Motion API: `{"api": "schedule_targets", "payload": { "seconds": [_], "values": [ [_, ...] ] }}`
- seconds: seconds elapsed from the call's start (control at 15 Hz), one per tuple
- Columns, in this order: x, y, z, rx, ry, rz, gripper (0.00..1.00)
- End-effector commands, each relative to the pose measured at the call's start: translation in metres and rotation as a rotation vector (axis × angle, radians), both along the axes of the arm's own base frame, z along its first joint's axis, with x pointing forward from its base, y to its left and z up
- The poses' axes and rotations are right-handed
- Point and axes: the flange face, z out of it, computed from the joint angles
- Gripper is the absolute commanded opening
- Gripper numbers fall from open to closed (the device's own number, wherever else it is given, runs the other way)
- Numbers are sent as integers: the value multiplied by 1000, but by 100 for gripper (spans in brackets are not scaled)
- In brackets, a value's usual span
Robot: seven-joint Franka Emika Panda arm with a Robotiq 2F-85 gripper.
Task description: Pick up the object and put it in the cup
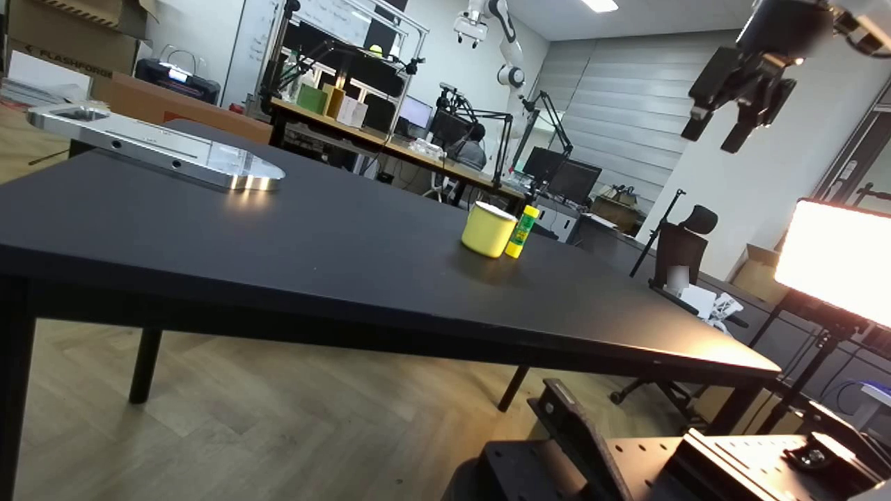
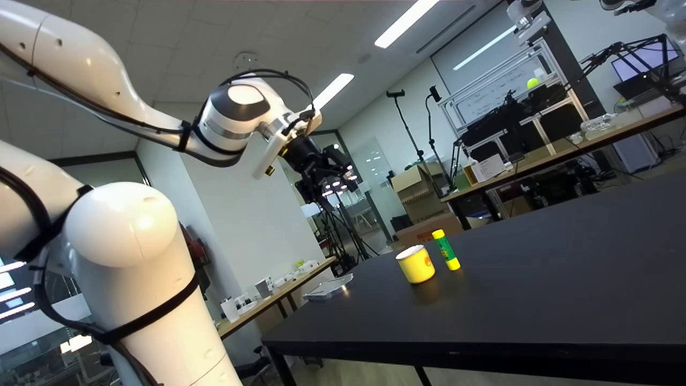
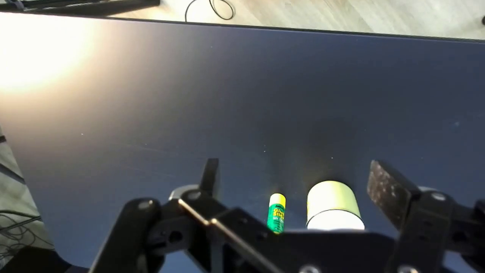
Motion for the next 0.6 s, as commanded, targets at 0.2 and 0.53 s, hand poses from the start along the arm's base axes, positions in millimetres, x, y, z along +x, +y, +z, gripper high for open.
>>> {"api": "schedule_targets", "payload": {
  "seconds": [0.2, 0.53],
  "values": [
    [98, -35, -55, 33, 69, 30, 100],
    [184, -49, -92, 42, 84, 109, 100]
  ]
}}
